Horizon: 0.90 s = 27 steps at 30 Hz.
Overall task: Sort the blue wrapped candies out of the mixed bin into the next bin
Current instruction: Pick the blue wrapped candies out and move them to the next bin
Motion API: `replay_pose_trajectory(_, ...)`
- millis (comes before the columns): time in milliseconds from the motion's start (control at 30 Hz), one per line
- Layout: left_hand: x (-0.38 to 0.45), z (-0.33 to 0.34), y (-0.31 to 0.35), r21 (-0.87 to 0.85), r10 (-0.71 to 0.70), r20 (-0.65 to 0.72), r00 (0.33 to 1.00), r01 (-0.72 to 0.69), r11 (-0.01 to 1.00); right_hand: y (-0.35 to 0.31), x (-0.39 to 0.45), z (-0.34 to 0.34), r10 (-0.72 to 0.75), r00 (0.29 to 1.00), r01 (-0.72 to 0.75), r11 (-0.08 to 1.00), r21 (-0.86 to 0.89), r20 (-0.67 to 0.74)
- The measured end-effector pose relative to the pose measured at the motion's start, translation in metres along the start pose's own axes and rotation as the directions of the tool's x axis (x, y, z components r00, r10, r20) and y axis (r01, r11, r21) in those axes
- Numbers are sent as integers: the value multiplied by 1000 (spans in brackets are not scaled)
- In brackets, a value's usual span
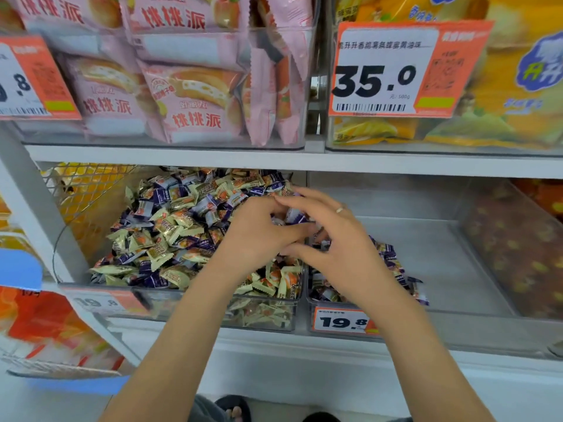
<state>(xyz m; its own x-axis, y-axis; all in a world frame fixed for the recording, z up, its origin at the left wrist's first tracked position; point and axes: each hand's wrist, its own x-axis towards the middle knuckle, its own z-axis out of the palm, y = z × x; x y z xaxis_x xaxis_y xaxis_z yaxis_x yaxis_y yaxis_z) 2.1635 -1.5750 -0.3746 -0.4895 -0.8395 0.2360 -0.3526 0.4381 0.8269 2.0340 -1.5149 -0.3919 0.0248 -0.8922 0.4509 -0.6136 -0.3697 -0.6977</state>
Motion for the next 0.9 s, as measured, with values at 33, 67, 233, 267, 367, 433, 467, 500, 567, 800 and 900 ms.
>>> replay_pose_trajectory(33,0,3,3,-30,4,-11,1000,-4,1000,4,1,0,3,998,-1,1000,20,-63)
replay_pose_trajectory(67,1,6,6,-63,5,-23,1000,-6,998,7,1,0,8,994,-4,999,44,-110)
replay_pose_trajectory(233,3,25,22,-267,-73,188,979,123,956,11,0,-6,29,954,-7,997,73,-300)
replay_pose_trajectory(267,4,30,23,-317,-96,230,969,168,933,12,0,-9,62,942,-32,995,96,-329)
replay_pose_trajectory(367,1,32,28,-347,-129,302,945,235,908,22,-3,-25,164,929,-165,986,25,-331)
replay_pose_trajectory(433,-4,21,28,-367,-137,301,944,247,897,32,-8,-36,263,931,-286,956,-59,-254)
replay_pose_trajectory(467,-6,12,25,-367,-139,267,954,234,900,35,-10,-39,306,926,-332,939,-93,-219)
replay_pose_trajectory(500,-7,2,19,-358,-149,209,966,217,908,38,-12,-41,335,920,-363,924,-119,-204)
replay_pose_trajectory(567,-6,-18,0,-281,-195,44,980,199,939,38,-13,-43,347,912,-381,914,-140,-219)
replay_pose_trajectory(800,15,-20,-58,355,-123,168,978,57,933,31,-6,-30,354,924,-372,919,-131,-143)
replay_pose_trajectory(900,25,-6,-56,420,-95,258,961,-23,907,29,-2,-26,349,927,-367,919,-142,-135)
